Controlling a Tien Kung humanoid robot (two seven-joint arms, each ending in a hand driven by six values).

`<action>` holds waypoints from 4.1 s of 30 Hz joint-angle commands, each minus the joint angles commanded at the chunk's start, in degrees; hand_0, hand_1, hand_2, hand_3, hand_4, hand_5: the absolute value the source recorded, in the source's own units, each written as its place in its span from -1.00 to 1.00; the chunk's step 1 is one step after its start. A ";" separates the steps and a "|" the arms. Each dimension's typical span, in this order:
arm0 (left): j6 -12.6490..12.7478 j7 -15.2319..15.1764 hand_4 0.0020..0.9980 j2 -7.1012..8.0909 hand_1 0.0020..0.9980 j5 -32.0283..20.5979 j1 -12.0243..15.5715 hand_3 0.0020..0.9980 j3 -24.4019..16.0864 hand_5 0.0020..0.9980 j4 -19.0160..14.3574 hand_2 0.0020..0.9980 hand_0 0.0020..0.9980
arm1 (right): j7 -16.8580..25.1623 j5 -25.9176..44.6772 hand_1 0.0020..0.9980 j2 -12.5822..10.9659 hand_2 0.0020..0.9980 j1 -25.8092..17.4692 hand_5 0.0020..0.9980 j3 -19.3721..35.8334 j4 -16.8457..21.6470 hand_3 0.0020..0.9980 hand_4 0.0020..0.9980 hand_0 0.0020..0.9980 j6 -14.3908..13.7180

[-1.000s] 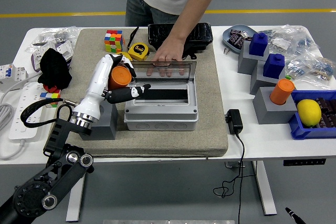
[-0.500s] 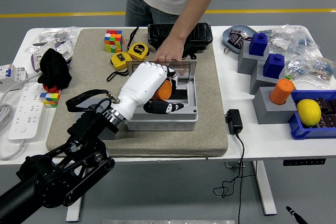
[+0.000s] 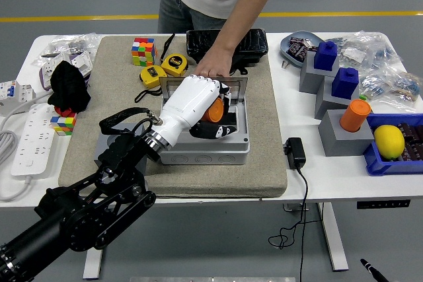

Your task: Fetch the battery,place it into the box,close the lid of the box

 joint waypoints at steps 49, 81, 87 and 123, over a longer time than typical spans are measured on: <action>2.51 -3.07 1.00 -3.04 -1.00 -4.65 -2.32 -1.00 -0.80 -0.10 10.35 -1.00 -0.87 | -0.33 -0.40 0.42 -0.16 0.43 0.05 0.93 -0.37 0.00 0.53 1.00 0.58 0.00; -0.73 -4.05 1.00 -3.04 0.07 -5.32 -2.23 -0.16 -1.60 0.34 10.40 -0.15 -0.24 | -0.32 -0.58 0.42 -0.10 0.43 0.13 0.91 -0.03 0.00 0.53 1.00 0.58 0.00; -1.36 -3.83 1.00 -3.04 0.57 -4.97 -2.19 0.37 -1.88 0.39 10.36 0.46 0.40 | -0.33 -0.62 0.42 -0.08 0.43 0.07 0.92 0.04 0.00 0.53 1.00 0.58 0.01; -14.11 3.18 1.00 -0.20 0.33 -9.08 0.51 0.29 -1.03 0.54 -4.87 0.27 0.11 | -0.27 -0.50 0.42 -0.12 0.43 -0.04 0.92 0.01 0.00 0.53 1.00 0.58 -0.05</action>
